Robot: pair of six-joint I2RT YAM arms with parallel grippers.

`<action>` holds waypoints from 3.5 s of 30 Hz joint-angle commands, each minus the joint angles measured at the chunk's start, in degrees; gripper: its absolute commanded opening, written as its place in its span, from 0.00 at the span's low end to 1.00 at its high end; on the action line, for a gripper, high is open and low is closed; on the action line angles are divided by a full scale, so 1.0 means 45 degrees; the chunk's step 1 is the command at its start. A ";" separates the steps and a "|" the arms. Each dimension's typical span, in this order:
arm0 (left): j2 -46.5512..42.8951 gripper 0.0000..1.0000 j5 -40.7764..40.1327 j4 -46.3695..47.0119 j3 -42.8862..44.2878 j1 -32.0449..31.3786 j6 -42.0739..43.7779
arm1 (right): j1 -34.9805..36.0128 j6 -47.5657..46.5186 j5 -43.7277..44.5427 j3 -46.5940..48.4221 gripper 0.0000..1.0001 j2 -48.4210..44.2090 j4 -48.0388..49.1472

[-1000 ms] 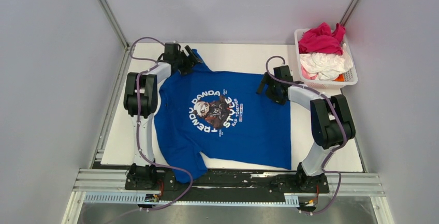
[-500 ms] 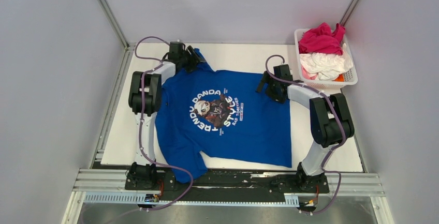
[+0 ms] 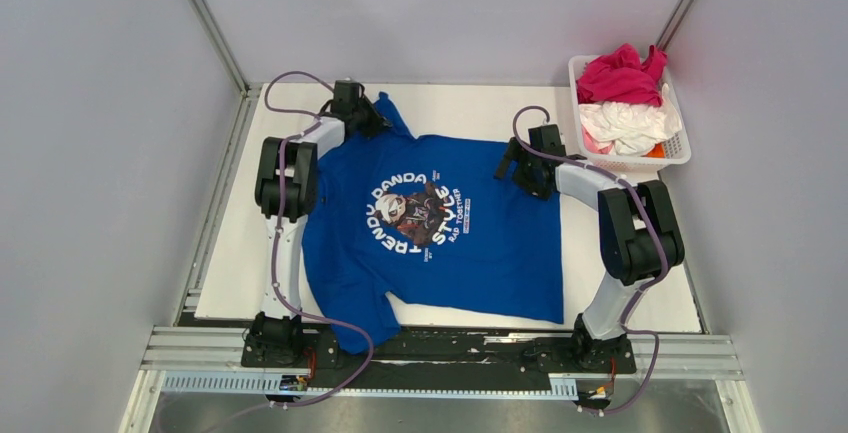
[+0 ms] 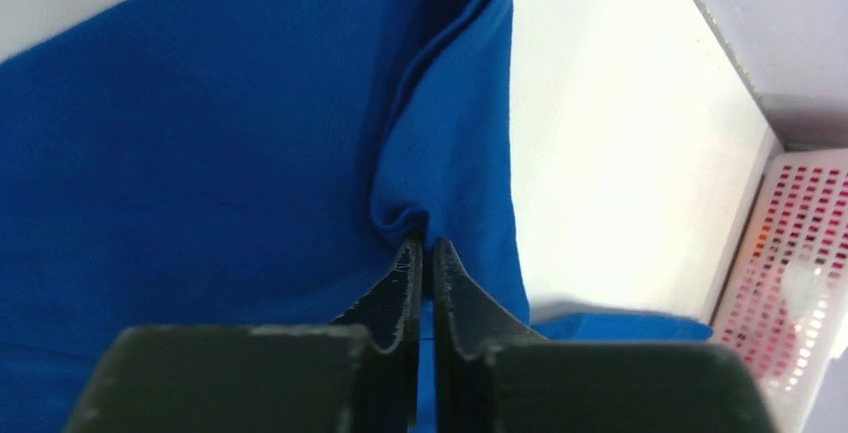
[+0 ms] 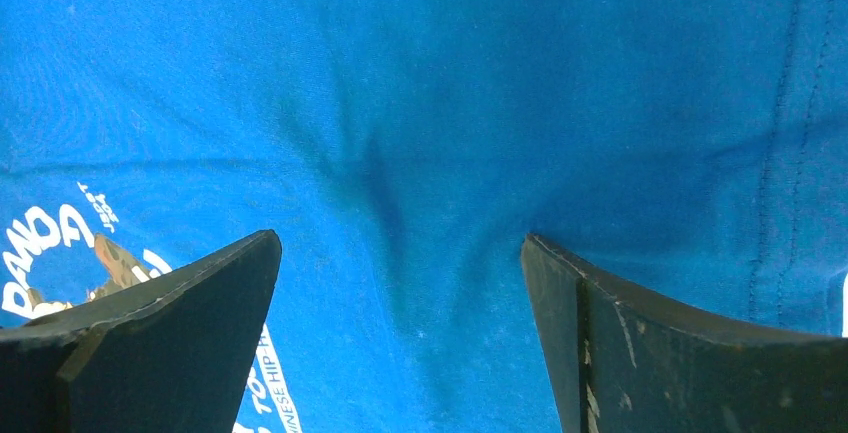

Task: Fold and stack the t-shirts
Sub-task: Flatten out the tshirt

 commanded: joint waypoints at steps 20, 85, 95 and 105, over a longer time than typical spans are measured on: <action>0.2329 0.19 -0.2012 -0.0560 0.5592 -0.1851 -0.0375 | -0.0229 -0.0207 -0.0038 -0.0068 1.00 0.0086 0.0231; -0.0709 1.00 -0.2723 -0.5993 0.0658 0.1747 0.2361 | -0.2049 -0.1275 -0.1534 0.7268 1.00 0.5898 -0.1123; 0.0746 1.00 -0.1882 -0.6748 0.3682 0.1927 0.2643 | -0.2244 -0.1399 -0.1872 0.9393 1.00 0.6847 -0.1475; -0.4078 1.00 -0.2365 -0.6007 0.0790 0.0847 0.4242 | -0.1770 -0.1673 -0.1213 0.6693 1.00 0.2447 -0.1470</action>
